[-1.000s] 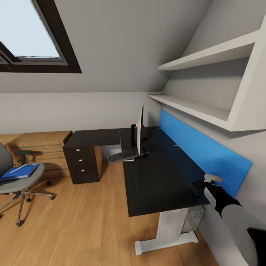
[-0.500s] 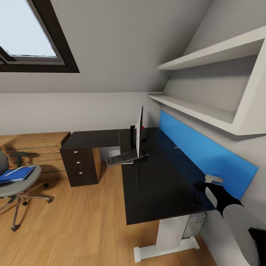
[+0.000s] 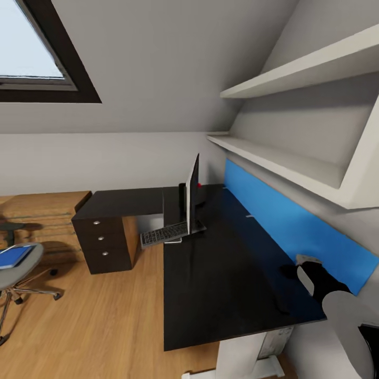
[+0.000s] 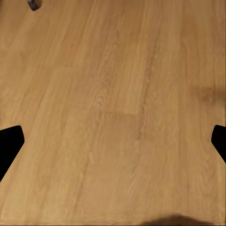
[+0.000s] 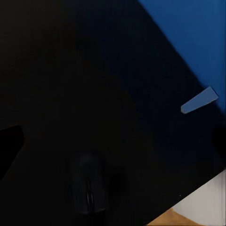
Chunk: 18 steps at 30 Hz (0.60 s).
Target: In the bedroom, organize the workspace by keeping the computer under the desk, ensuring the monitor is on the desk, placing the keyboard on the desk next to the monitor, placing the mouse on the desk next to the keyboard, moving the folder from the swivel chair onto the desk next to the mouse, stacking the notebook on top of the folder with the pen on top of the notebook, and positioning the swivel chair next to the desk.
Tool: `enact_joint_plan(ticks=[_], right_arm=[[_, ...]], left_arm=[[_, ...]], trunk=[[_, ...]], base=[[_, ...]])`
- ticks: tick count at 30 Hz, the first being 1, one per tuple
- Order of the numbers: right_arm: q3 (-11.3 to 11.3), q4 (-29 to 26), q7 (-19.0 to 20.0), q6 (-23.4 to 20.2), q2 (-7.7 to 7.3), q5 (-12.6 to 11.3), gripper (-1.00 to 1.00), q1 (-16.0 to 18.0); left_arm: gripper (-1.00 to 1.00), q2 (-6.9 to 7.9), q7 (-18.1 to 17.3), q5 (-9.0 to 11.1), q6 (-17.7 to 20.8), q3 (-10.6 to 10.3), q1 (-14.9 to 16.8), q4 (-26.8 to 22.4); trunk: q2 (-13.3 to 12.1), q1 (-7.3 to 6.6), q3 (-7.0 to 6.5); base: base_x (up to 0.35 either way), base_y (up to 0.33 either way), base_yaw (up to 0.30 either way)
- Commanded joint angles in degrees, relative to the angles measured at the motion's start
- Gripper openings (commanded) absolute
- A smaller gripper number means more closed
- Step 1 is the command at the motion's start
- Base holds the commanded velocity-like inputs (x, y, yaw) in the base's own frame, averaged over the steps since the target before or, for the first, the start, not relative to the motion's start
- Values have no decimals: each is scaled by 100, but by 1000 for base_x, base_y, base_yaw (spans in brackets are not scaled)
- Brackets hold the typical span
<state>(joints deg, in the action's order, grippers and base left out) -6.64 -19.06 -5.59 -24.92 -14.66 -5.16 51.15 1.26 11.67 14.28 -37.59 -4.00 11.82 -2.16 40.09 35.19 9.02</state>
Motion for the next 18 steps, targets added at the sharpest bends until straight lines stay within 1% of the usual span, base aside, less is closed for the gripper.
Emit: enact_joint_plan(ticks=[1, 5, 8, 18], right_arm=[[-2, -10, -29, -47, 0, -56, 100, 2], [3, -10, -30, -109, 3, -62, 100, 2], [8, -10, -30, -125, 10, -65, 100, 1], [10, -17, -23, -127, 23, -80, 100, 0]], left_arm=[[100, 21, 21, 29, 86, -38, 4, -21], [100, 76, 8, 36, 345, 1, 4, -142], [100, 91, 4, 35, 417, 10, 4, -211], [100, 95, 24, 39, 467, 45, 4, -587]], trunk=[[7, 3, 10], [7, 3, 10], [7, 3, 10], [7, 3, 10]], base=[[184, -190, 0], [105, -109, 0], [37, -38, 0], [8, -8, 0]])
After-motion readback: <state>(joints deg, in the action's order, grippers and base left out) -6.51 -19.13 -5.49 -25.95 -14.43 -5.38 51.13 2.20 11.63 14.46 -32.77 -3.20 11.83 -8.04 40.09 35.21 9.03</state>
